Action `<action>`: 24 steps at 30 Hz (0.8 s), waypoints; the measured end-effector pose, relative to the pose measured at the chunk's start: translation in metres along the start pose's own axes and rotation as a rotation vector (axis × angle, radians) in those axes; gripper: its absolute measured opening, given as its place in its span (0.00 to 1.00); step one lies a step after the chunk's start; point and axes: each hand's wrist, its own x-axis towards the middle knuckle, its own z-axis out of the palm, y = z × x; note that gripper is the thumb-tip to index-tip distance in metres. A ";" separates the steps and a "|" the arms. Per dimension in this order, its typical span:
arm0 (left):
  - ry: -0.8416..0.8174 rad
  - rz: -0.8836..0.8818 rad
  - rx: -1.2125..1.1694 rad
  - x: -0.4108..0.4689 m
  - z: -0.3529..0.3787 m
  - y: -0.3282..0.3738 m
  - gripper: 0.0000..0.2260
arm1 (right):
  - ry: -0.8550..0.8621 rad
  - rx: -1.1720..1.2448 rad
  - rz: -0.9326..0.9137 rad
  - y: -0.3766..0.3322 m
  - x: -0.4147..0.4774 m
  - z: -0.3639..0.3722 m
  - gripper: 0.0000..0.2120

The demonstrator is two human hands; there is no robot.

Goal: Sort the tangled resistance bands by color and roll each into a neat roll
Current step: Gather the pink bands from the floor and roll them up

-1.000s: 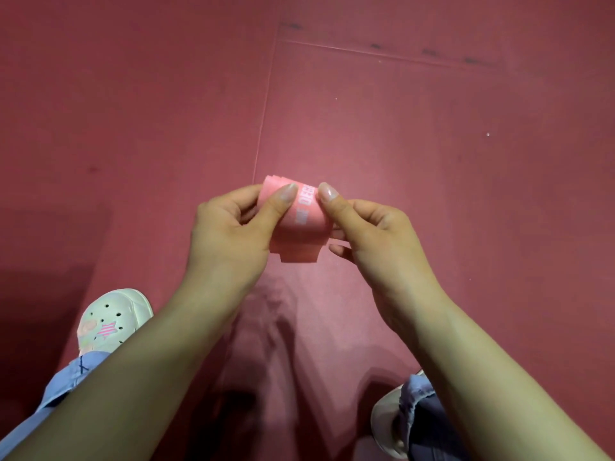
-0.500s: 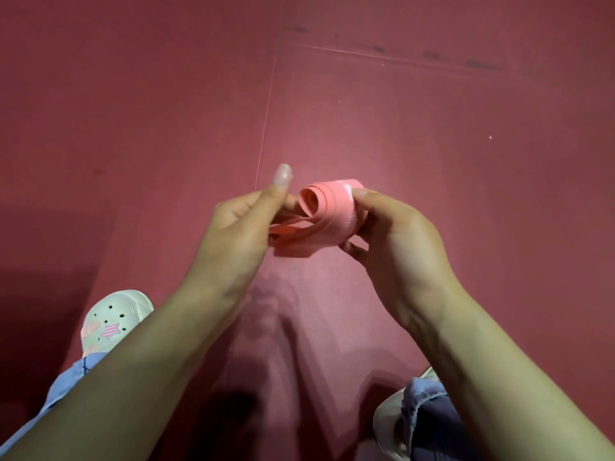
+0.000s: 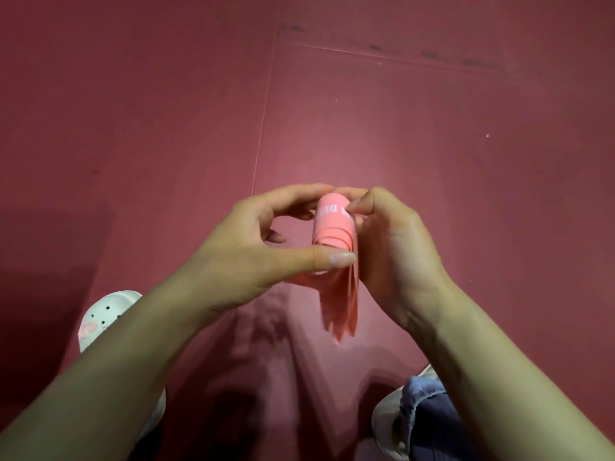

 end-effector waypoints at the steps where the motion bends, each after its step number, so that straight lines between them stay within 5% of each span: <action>1: -0.025 0.006 -0.001 -0.001 0.002 0.001 0.26 | -0.042 0.030 0.022 0.001 -0.001 0.000 0.17; 7: -0.002 0.005 -0.094 -0.002 0.001 0.003 0.23 | -0.011 -0.120 0.017 0.003 0.001 -0.007 0.24; 10: 0.025 -0.019 -0.142 -0.001 -0.001 0.000 0.24 | 0.028 -0.251 0.005 0.004 0.001 -0.009 0.17; 13: 0.004 -0.055 -0.148 0.000 -0.005 -0.005 0.26 | 0.082 -0.175 -0.030 0.004 0.003 -0.010 0.07; 19: -0.052 -0.148 -0.009 0.000 0.000 -0.006 0.28 | 0.160 0.077 -0.121 0.000 0.003 -0.007 0.11; 24: -0.052 -0.157 0.028 0.000 0.004 -0.006 0.28 | 0.195 0.044 -0.158 0.000 0.002 -0.008 0.11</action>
